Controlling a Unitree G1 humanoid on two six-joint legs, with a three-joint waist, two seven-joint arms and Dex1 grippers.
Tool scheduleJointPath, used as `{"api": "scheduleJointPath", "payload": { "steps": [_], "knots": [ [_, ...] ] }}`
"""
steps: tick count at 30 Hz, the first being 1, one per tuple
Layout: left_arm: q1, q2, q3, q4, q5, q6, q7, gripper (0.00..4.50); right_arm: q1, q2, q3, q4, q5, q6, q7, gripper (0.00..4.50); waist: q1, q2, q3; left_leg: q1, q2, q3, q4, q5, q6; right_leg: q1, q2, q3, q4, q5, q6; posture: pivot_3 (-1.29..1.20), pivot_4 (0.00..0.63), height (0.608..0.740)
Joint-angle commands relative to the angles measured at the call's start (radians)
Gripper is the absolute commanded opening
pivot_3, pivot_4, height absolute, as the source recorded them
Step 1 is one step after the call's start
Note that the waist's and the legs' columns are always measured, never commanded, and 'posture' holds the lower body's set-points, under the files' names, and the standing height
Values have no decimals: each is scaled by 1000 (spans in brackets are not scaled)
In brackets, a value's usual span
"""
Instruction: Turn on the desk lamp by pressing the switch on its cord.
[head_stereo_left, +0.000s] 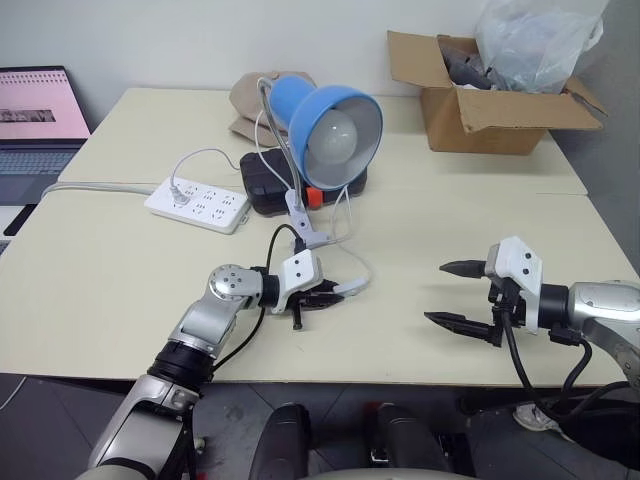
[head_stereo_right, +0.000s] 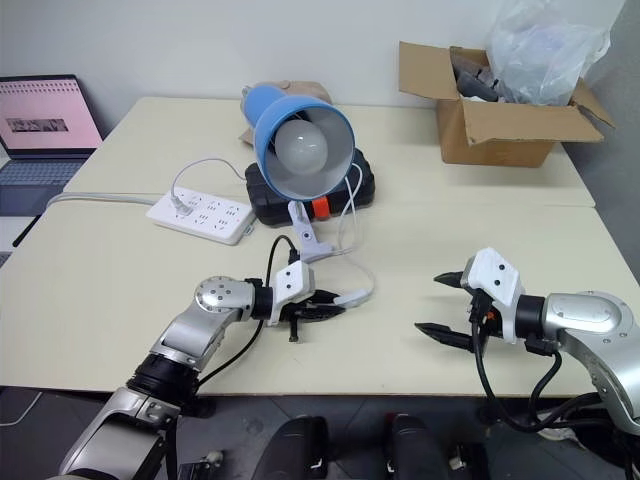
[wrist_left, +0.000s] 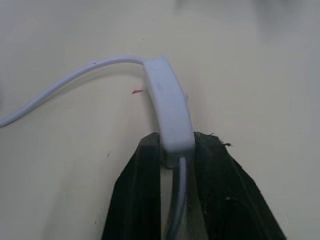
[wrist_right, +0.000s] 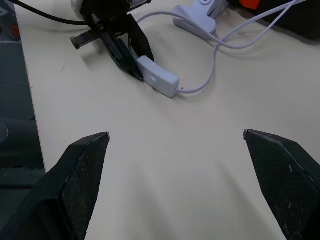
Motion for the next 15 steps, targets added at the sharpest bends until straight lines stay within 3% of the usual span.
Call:
{"api": "scheduleJointPath", "payload": {
  "steps": [1, 9, 15],
  "knots": [
    [-16, -7, 19, -9, 3, -21, 10, 407, -17, -8, -14, -25, 8, -16, 0, 4500, 0, 0, 0, 0, 0, 0, 0, 0, 0, 0, 0, 0, 0, 0, 0, 0, 150, 740],
    [-6, 50, 36, -72, -41, -14, -74, 407, -100, 43, 3, -37, 63, 35, -42, 4500, -5, 0, 0, 0, 0, 0, 0, 0, 0, 0, 0, 0, 0, 0, 0, 0, 150, 740],
    [-5, 113, 54, -153, -93, 20, -159, 407, -271, 96, 155, -20, 88, 121, -42, 4500, -8, 0, 0, 0, 0, 0, 0, 0, 0, 0, 0, 0, 1, 0, 0, 0, 150, 740]
  ]
}}
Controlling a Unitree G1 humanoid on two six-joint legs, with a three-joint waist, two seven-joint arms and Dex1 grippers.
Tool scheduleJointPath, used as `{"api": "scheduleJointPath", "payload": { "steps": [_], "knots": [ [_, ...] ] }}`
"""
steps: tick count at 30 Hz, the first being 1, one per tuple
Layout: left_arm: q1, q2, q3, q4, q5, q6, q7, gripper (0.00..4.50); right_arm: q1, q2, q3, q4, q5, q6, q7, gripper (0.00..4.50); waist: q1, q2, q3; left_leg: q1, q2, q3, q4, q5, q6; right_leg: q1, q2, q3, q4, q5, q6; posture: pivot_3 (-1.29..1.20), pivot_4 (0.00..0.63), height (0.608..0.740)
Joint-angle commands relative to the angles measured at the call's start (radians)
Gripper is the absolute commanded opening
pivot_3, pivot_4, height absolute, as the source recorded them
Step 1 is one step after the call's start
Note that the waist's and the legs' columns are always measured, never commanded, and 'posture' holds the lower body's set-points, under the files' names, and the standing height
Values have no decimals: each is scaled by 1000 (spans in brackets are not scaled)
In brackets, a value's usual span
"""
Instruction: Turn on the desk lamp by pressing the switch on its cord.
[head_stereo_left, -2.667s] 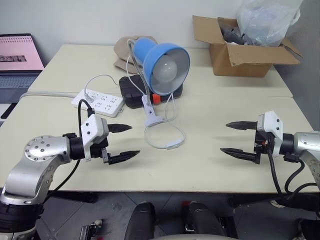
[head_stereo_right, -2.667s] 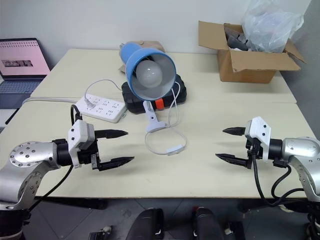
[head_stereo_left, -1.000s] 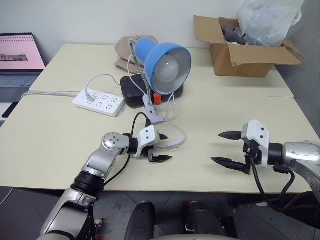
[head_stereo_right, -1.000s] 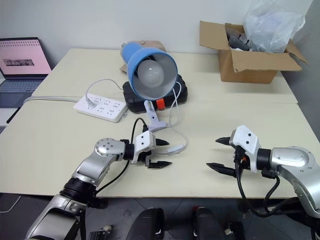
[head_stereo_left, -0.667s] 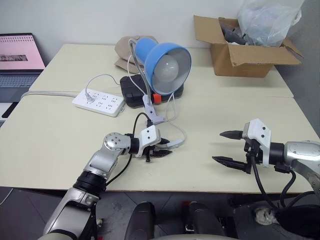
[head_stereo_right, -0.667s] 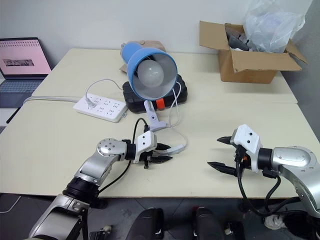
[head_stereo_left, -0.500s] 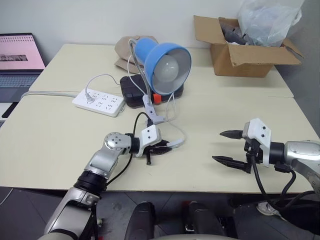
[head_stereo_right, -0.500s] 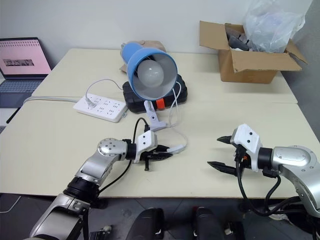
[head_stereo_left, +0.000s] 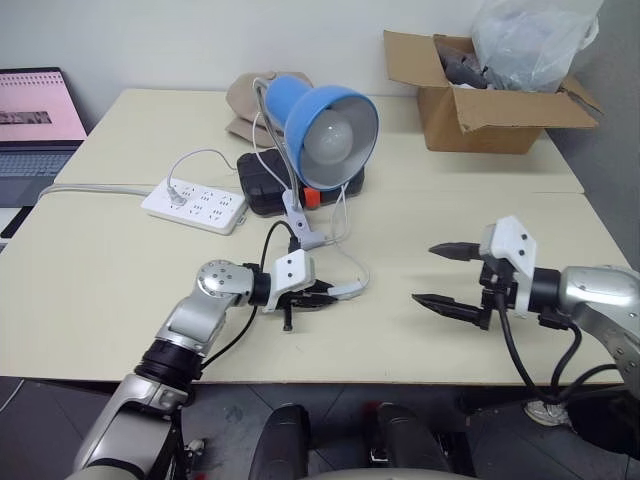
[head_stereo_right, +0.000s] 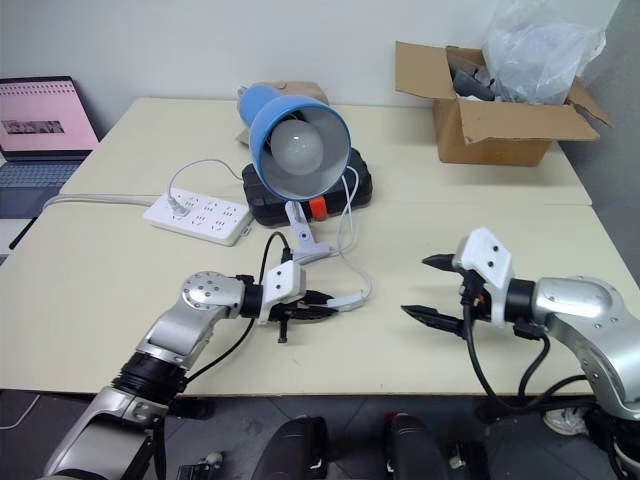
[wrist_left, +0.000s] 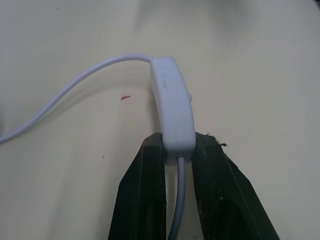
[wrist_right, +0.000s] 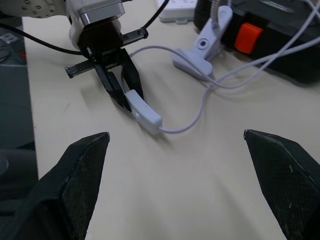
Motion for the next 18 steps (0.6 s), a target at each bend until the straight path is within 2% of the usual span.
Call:
{"api": "scheduleJointPath", "payload": {
  "steps": [1, 8, 13, 18],
  "knots": [
    [-9, 24, 42, -70, -49, 22, -28, 407, -104, 26, 96, -14, 23, 59, 3, 4500, 0, 0, 0, 0, 0, 0, 0, 0, 0, 0, 0, 0, 0, 0, 0, 0, 150, 740],
    [-2, 46, 74, -134, -66, 63, -10, 407, -298, 133, 294, 75, -9, 120, 20, 4500, 0, 0, 0, 0, 0, 0, 0, 0, 0, 0, 0, 0, 0, 0, 0, 0, 150, 740],
    [16, 52, 79, -165, -61, 77, -2, 407, -349, 185, 416, 178, -107, 50, 47, 4500, 0, 0, 0, -1, 0, 0, 0, 0, 0, 0, 0, 0, 0, 0, 0, 0, 150, 740],
    [24, 52, 81, -181, -62, 88, 8, 407, -377, 222, 466, 264, -180, -15, 70, 4500, 0, 0, 0, -1, 0, 0, 0, 0, 0, 0, 0, 0, 0, 0, 0, 0, 150, 740]
  ]
}}
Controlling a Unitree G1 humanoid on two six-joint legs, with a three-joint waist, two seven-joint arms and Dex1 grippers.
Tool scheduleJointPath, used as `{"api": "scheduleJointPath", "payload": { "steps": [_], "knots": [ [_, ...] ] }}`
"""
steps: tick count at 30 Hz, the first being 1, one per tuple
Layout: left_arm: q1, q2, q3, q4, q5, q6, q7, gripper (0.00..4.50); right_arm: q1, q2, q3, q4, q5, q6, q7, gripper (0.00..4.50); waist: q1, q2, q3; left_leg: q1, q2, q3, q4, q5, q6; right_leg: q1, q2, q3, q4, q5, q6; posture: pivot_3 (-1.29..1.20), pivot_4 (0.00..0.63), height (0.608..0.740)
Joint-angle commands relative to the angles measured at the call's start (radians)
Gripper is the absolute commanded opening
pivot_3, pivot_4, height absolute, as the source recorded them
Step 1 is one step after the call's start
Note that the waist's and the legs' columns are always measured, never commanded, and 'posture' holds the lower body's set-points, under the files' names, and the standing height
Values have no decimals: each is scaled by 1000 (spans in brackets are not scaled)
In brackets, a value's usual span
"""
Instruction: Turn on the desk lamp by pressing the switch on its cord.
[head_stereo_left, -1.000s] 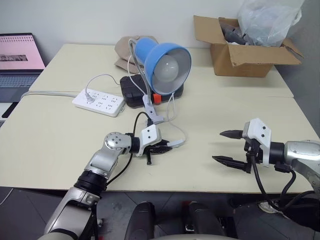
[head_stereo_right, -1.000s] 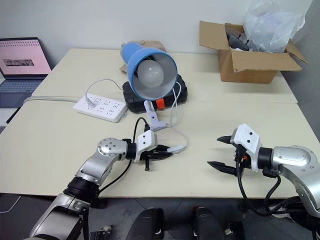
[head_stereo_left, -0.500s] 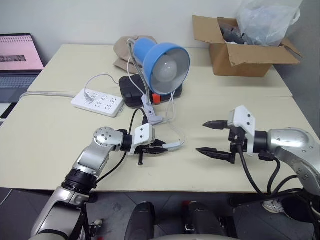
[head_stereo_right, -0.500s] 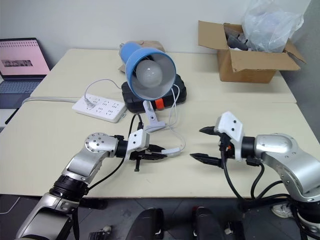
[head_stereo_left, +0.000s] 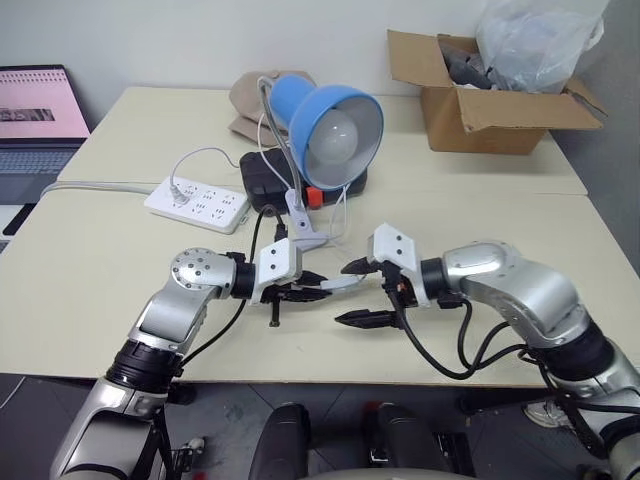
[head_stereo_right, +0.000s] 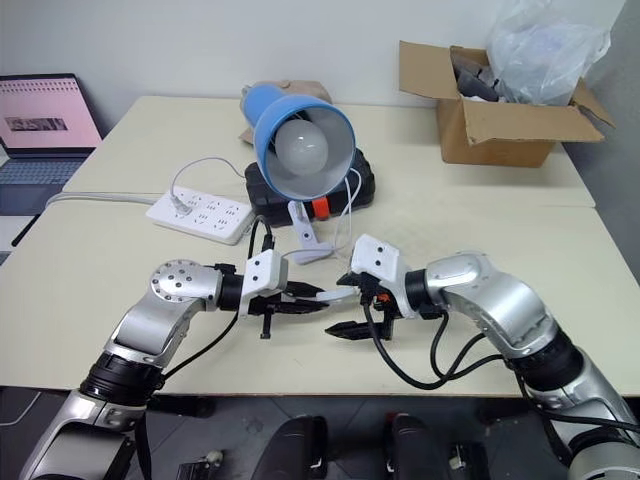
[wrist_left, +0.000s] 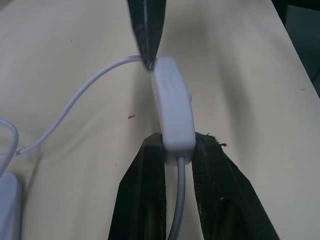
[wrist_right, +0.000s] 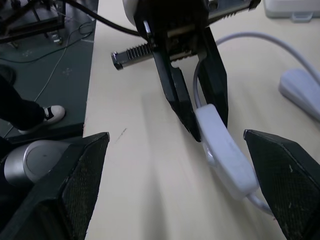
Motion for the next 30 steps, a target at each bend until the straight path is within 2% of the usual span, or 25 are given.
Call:
{"api": "scheduleJointPath", "payload": {
  "steps": [1, 21, 22, 23, 30],
  "knots": [
    [1, 5, 22, -43, -18, 5, 10, 407, -37, 21, 10, 32, -44, -57, 26, 4500, 0, 0, 0, 0, 0, 0, 0, 0, 0, 0, 0, 0, 0, 0, 0, 0, 150, 740],
    [6, 2, 20, -51, -16, 7, 12, 407, -32, 62, 9, 136, -140, -132, 89, 4500, 0, 0, 0, 0, 0, 0, 0, 0, 0, 0, 0, 0, 0, 0, 0, 0, 150, 740],
    [6, 1, 20, -50, -16, 6, 12, 407, -32, 62, 10, 142, -145, -138, 91, 4139, 0, 0, 0, 0, 0, 0, 0, 0, 0, 0, 0, 0, 0, 0, 0, 0, 150, 740],
    [7, 2, 20, -53, -16, 7, 13, 407, -31, 61, 10, 144, -150, -142, 93, 4028, 0, 0, 0, 0, 0, 0, 0, 0, 0, 0, 0, 0, 0, 0, 0, 0, 150, 740],
    [10, 2, 18, -60, -19, 9, 19, 407, -27, 57, 11, 158, -177, -166, 112, 2257, 0, 0, 0, 0, 0, 0, 0, 0, 0, 0, 0, 0, 0, 0, 0, 0, 150, 740]
  ]
}}
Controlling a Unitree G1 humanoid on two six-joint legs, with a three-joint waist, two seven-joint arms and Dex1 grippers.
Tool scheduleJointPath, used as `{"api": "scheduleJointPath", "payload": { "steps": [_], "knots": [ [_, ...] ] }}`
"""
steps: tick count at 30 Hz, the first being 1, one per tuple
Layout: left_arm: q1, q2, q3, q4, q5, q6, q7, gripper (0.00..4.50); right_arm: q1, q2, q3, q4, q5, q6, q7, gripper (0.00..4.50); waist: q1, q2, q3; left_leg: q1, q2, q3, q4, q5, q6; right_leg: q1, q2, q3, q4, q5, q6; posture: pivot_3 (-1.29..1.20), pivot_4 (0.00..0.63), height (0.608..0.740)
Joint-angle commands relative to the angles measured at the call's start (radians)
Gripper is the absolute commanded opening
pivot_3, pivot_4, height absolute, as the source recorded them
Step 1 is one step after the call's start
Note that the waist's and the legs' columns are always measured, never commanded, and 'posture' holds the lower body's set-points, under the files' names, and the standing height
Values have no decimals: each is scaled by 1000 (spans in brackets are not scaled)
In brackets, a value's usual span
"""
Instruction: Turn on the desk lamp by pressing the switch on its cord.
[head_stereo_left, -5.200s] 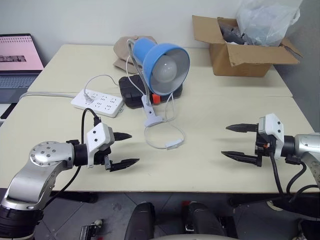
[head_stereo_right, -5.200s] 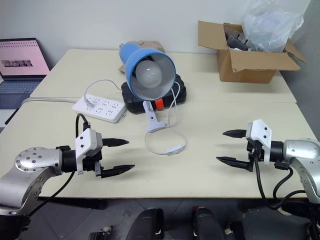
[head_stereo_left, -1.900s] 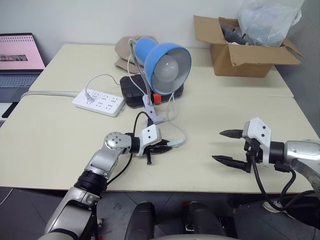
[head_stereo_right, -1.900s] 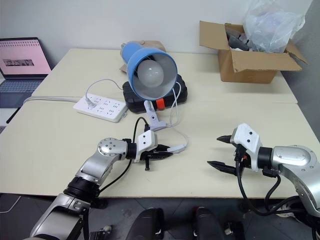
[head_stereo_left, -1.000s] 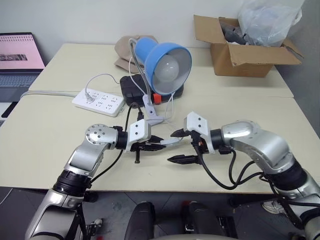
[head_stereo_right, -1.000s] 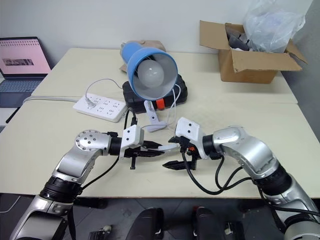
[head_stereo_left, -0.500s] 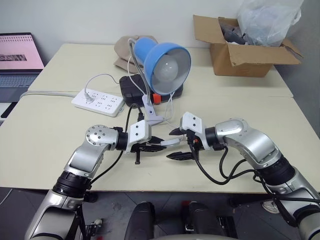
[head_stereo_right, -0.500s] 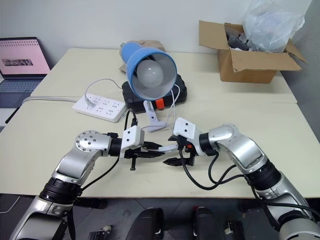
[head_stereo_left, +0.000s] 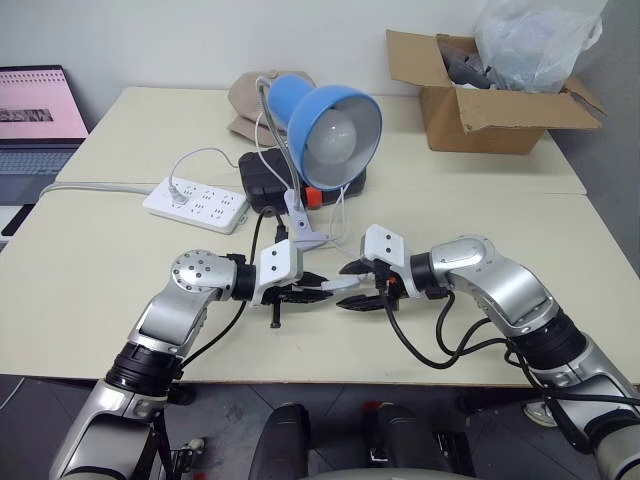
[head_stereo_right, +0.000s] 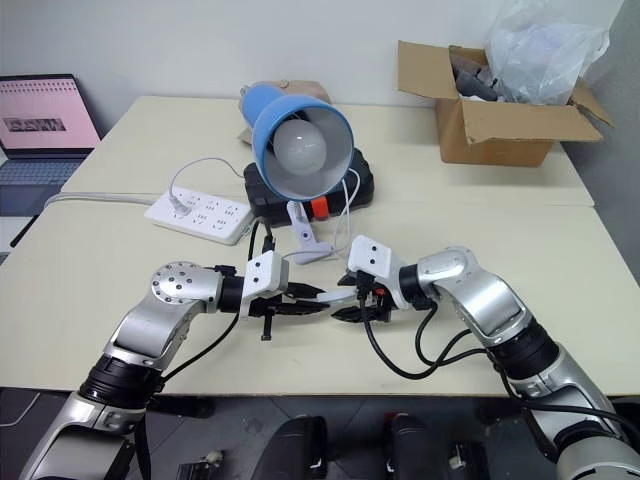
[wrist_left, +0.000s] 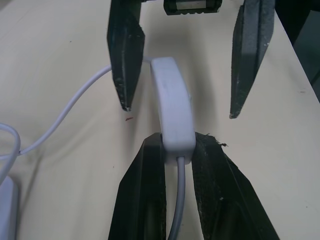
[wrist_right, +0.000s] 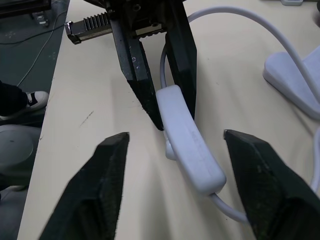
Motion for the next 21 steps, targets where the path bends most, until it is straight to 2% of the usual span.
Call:
{"api": "scheduleJointPath", "payload": {
  "steps": [1, 4, 6, 21],
  "knots": [
    [0, 3, 18, -47, -19, -3, 4, 407, -6, -4, -10, -10, -20, -35, 17, 1933, 0, 0, 0, 0, 0, 0, 0, 0, 0, 0, 0, 0, 0, 0, 0, 0, 150, 740],
    [0, 2, 19, -46, -18, -4, 5, 407, -11, -4, -4, 1, -41, -63, 26, 1237, 0, 0, 0, 0, 0, 0, 0, 0, 0, 0, 0, 0, 0, 0, 0, 0, 150, 740],
    [-2, 1, 19, -44, -17, -5, 4, 406, -15, -5, 2, 11, -60, -88, 38, 937, 0, 0, 0, 0, 0, 0, 0, 0, 0, 0, 0, 0, 0, 0, 0, 0, 150, 740],
    [-6, -4, 22, -37, -9, -17, 0, 406, -23, -1, -5, 43, -110, -177, 131, 556, 0, 0, 0, 0, 0, 0, 0, 0, 0, 0, 0, 0, 0, 0, 0, 0, 150, 740]
  ]
}}
